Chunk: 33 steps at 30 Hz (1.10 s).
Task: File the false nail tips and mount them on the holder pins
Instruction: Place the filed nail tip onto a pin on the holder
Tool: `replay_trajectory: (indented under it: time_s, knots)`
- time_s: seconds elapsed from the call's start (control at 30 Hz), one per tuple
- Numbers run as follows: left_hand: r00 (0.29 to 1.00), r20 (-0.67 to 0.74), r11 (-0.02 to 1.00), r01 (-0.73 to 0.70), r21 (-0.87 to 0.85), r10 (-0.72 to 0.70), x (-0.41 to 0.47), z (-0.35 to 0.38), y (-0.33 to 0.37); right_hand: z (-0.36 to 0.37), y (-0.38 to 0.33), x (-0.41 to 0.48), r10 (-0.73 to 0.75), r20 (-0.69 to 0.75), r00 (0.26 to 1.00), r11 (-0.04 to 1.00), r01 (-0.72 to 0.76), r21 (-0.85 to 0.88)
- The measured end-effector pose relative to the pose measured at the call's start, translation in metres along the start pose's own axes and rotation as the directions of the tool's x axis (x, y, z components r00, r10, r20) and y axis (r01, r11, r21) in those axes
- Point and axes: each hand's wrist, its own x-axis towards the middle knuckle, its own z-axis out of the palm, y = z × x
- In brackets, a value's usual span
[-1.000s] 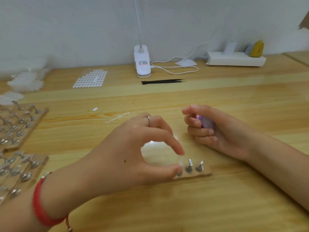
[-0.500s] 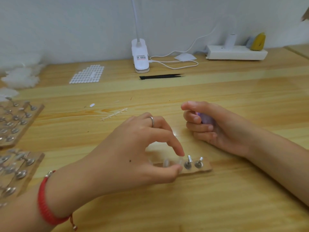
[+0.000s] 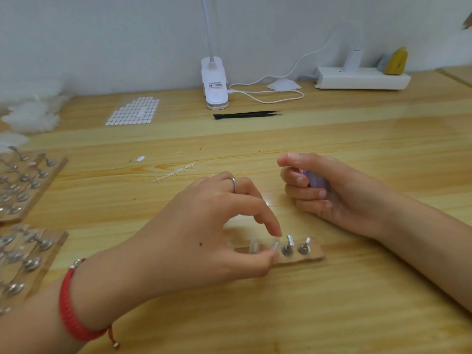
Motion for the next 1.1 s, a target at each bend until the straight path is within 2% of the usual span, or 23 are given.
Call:
replay_trajectory:
  time_s: [0.33, 0.6, 0.8, 0.87, 1.0, 1.03, 1.1]
  knots:
    - [0.998, 0.054, 1.0, 0.017, 0.008, -0.018, 0.002, -0.006, 0.001, 0.0, 0.0, 0.0, -0.005, -0.006, 1.0, 1.0, 0.005, -0.015]
    - [0.998, -0.032, 0.967, 0.062, 0.247, -0.055, -0.005, -0.002, 0.01, 0.001, 0.001, 0.001, -0.016, -0.019, 1.0, 0.999, 0.015, -0.032]
    - [0.996, -0.047, 0.956, 0.081, 0.282, -0.071, -0.009, 0.001, 0.012, 0.001, 0.002, 0.0, -0.029, -0.013, 1.0, 0.998, 0.028, -0.057]
    - [0.994, -0.035, 0.961, 0.11, 0.255, -0.105, -0.01, -0.001, 0.012, 0.002, 0.002, 0.0, -0.029, -0.017, 0.999, 0.998, 0.028, -0.05]
    - [0.964, -0.09, 0.966, 0.254, 0.054, -0.248, -0.003, -0.02, -0.008, 0.001, 0.001, 0.0, -0.02, -0.043, 0.999, 1.0, 0.02, 0.013]
    - [0.954, -0.111, 0.957, 0.286, 0.048, -0.28, 0.001, -0.025, -0.018, 0.0, 0.001, 0.0, -0.016, -0.052, 0.999, 0.999, 0.017, 0.031]
    - [0.934, -0.136, 0.924, 0.35, 0.154, -0.331, 0.009, -0.031, -0.036, 0.001, 0.001, 0.0, -0.005, -0.073, 0.997, 0.998, 0.01, 0.067]
